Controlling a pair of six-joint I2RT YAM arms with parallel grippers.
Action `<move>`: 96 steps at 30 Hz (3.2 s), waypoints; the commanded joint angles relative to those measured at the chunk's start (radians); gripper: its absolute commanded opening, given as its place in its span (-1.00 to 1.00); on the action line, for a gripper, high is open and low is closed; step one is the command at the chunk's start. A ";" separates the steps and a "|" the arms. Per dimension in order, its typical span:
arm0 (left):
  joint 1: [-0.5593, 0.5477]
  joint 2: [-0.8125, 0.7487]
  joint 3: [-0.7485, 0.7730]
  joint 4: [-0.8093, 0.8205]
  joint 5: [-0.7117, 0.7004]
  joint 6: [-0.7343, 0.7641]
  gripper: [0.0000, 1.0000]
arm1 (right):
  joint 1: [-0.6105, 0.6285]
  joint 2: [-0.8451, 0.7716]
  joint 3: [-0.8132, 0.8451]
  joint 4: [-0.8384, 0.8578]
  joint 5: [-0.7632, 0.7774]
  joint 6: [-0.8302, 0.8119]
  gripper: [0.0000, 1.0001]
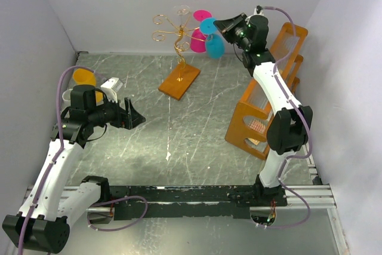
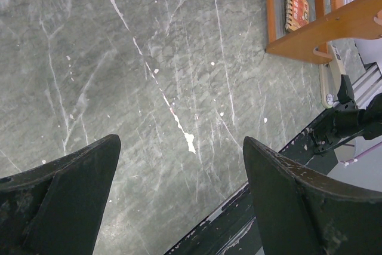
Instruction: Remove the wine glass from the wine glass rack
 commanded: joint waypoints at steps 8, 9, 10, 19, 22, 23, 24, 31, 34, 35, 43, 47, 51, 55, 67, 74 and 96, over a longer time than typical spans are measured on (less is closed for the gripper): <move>-0.008 -0.007 0.022 -0.007 0.000 0.018 0.89 | -0.024 -0.072 -0.060 0.066 0.002 0.023 -1.00; -0.008 -0.006 0.021 -0.007 0.000 0.016 0.89 | -0.024 -0.077 -0.067 0.070 0.004 0.026 -1.00; -0.008 -0.006 0.021 -0.007 0.000 0.017 0.89 | -0.027 -0.082 -0.073 0.071 0.006 0.028 -1.00; -0.008 -0.004 0.021 -0.007 0.000 0.016 0.89 | -0.055 -0.163 -0.159 0.103 -0.013 0.058 -1.00; -0.008 0.000 0.023 -0.008 0.002 0.013 0.89 | -0.066 -0.232 -0.215 0.105 -0.032 0.063 -1.00; -0.008 0.001 0.024 -0.007 0.006 0.009 0.89 | -0.068 -0.258 -0.239 0.107 -0.038 0.062 -1.00; -0.008 0.004 0.024 -0.002 0.013 0.004 0.89 | -0.070 -0.288 -0.264 0.109 -0.045 0.060 -1.00; -0.008 0.025 0.000 0.180 0.214 -0.166 0.91 | -0.075 -0.495 -0.472 0.131 -0.175 0.084 -1.00; -0.008 0.036 -0.040 0.358 0.331 -0.331 0.93 | -0.076 -0.551 -0.554 0.198 -0.277 0.147 -1.00; -0.008 0.038 -0.056 0.439 0.364 -0.397 0.93 | -0.075 -0.564 -0.576 0.218 -0.303 0.168 -1.00; -0.016 0.033 -0.232 1.129 0.390 -0.975 0.97 | -0.003 -0.602 -0.684 0.557 -0.477 0.435 -1.00; -0.017 0.075 -0.334 1.457 0.332 -1.201 0.98 | 0.082 -0.581 -0.697 0.708 -0.483 0.552 -1.00; -0.017 0.111 -0.382 1.614 0.276 -1.321 0.98 | 0.170 -0.541 -0.716 0.869 -0.461 0.661 -1.00; -0.018 0.146 -0.391 1.755 0.255 -1.402 0.98 | 0.215 -0.493 -0.740 1.060 -0.453 0.798 -1.00; -0.041 0.228 -0.382 2.135 0.250 -1.610 0.98 | 0.275 -0.455 -0.773 1.114 -0.420 0.830 -1.00; -0.048 0.292 -0.366 2.375 0.210 -1.741 0.85 | 0.282 -0.437 -0.768 1.107 -0.408 0.827 -1.00; -0.071 0.230 -0.235 2.310 0.263 -1.720 -0.86 | 0.216 -0.438 -0.771 1.025 -0.444 0.703 -0.29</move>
